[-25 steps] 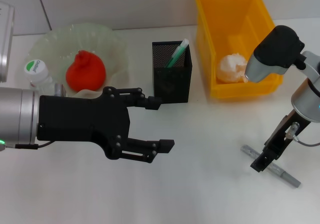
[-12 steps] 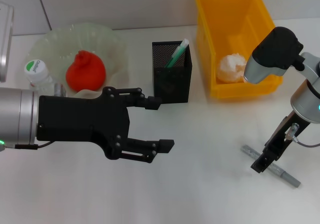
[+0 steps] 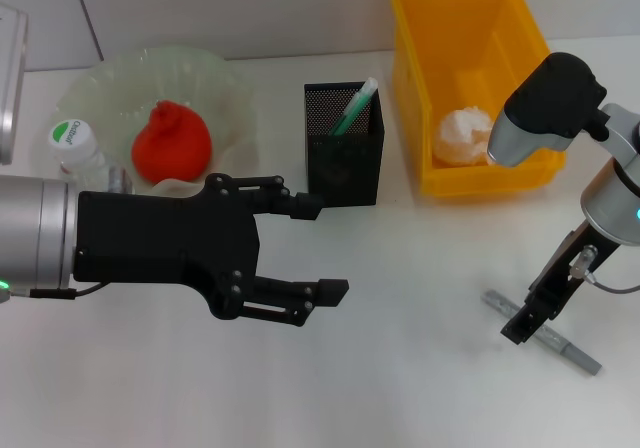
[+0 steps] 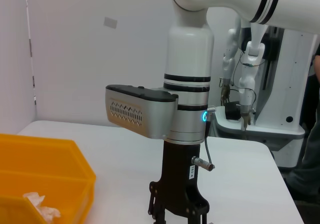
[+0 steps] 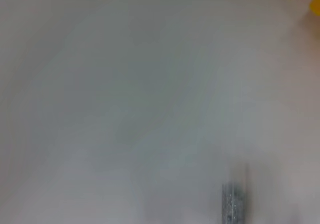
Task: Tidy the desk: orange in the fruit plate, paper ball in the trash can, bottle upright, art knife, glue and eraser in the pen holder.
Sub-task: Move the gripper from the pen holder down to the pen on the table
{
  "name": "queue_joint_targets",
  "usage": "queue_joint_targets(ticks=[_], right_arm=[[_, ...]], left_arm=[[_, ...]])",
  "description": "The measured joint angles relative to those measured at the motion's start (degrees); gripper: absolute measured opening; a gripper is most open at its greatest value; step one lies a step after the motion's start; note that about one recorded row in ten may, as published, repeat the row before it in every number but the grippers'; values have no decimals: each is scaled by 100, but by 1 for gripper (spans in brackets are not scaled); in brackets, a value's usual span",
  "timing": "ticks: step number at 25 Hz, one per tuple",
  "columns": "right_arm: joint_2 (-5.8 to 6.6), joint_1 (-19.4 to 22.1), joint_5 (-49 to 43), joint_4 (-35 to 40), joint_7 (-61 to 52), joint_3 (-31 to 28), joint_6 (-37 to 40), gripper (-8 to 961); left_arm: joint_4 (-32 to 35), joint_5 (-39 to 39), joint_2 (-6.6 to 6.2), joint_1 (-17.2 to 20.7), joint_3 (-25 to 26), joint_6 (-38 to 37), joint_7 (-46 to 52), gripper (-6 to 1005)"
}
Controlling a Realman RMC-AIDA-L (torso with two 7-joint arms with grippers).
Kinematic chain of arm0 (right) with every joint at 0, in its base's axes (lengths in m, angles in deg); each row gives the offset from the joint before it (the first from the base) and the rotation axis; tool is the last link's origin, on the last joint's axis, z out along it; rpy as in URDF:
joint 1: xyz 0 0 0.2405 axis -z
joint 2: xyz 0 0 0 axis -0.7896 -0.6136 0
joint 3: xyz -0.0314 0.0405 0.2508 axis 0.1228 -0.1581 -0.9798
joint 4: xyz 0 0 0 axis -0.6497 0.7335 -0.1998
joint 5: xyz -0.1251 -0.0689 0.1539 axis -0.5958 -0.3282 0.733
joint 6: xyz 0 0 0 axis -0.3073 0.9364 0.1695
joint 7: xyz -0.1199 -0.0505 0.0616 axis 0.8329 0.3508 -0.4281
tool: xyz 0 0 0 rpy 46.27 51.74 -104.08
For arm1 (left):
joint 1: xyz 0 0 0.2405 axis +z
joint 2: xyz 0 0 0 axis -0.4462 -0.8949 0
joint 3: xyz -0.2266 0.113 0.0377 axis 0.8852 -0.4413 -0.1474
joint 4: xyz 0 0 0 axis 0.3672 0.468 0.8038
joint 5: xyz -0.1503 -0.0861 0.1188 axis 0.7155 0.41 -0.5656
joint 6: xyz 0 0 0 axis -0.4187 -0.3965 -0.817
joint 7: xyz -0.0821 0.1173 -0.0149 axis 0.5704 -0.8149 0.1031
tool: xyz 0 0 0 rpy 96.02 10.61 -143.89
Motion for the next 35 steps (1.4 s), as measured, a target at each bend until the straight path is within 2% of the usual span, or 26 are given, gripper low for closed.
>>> queue_joint_targets(ticks=[25,35], right_arm=[[0,-10,25,-71,-24,150,-112,733],[0,-10,53,-71,-29,217,-111,573]], left_arm=[[-71,0,1,-9,-1,0,-10,846],[-75,0,0,-13,-1,0,-18,846]])
